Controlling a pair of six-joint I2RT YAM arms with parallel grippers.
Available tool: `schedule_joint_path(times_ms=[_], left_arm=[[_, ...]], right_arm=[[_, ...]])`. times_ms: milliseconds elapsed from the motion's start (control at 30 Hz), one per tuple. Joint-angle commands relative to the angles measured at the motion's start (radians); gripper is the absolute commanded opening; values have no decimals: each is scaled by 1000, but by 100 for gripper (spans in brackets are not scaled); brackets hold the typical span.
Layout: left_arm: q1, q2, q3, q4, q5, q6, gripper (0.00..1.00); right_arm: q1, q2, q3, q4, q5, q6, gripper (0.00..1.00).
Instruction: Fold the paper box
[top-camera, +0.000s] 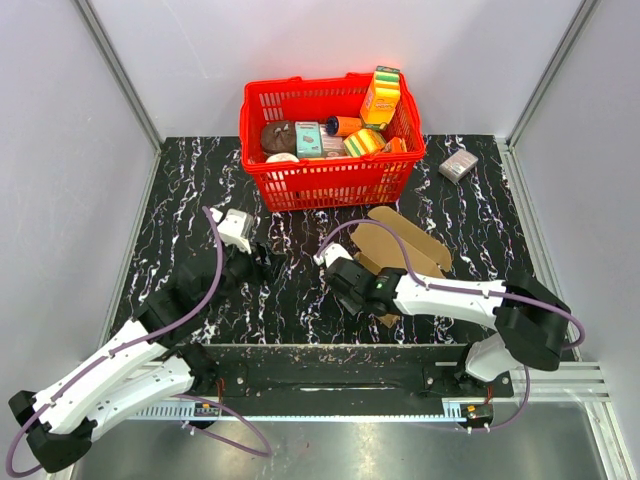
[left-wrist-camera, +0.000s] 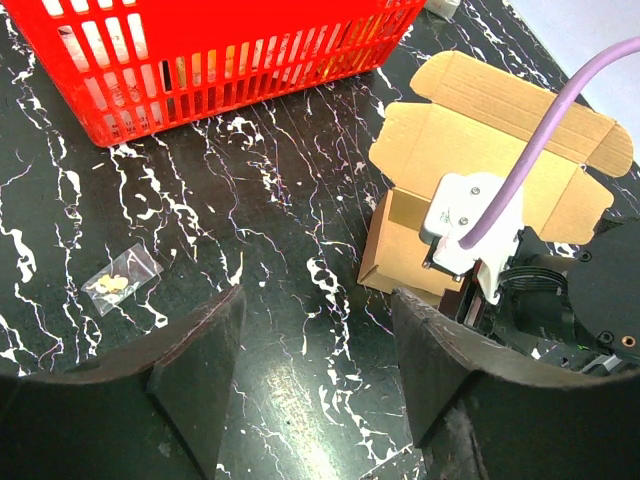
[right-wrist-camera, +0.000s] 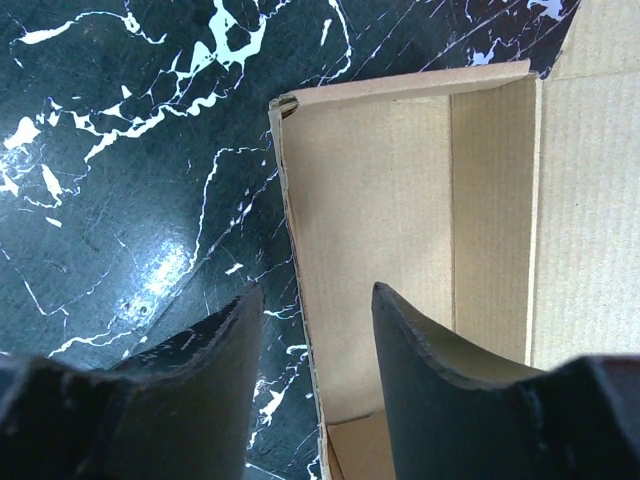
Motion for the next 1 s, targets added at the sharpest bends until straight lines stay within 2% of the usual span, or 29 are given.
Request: schedule_joint_path(times_ms=[0, 167, 200, 300, 433, 533, 700, 800, 967], left_arm=[[5, -9, 1, 48, 4, -15, 65], [3, 5, 15, 50, -28, -19, 68], [6, 9, 21, 48, -39, -44, 74], [25, 40, 44, 47, -48, -76, 81], [81, 112, 70, 31, -20, -114, 99], [169, 182, 102, 2, 42, -133, 99], [343, 301, 101, -22, 171, -166, 99], [379, 374, 75, 0, 216, -176, 99], [417, 480, -14, 112, 222, -220, 97]], right_arm=[[7, -40, 34, 27, 14, 14, 55], [6, -110, 54, 28, 17, 31, 58], [6, -129, 68, 28, 29, 37, 62], [6, -224, 82, 60, 57, 72, 69], [-10, -325, 98, 88, 74, 155, 80], [-42, -373, 112, 42, 85, 198, 83], [-126, -419, 121, 5, -47, 223, 94], [-129, -420, 155, -22, -91, 190, 98], [-128, -435, 171, -36, -125, 187, 98]])
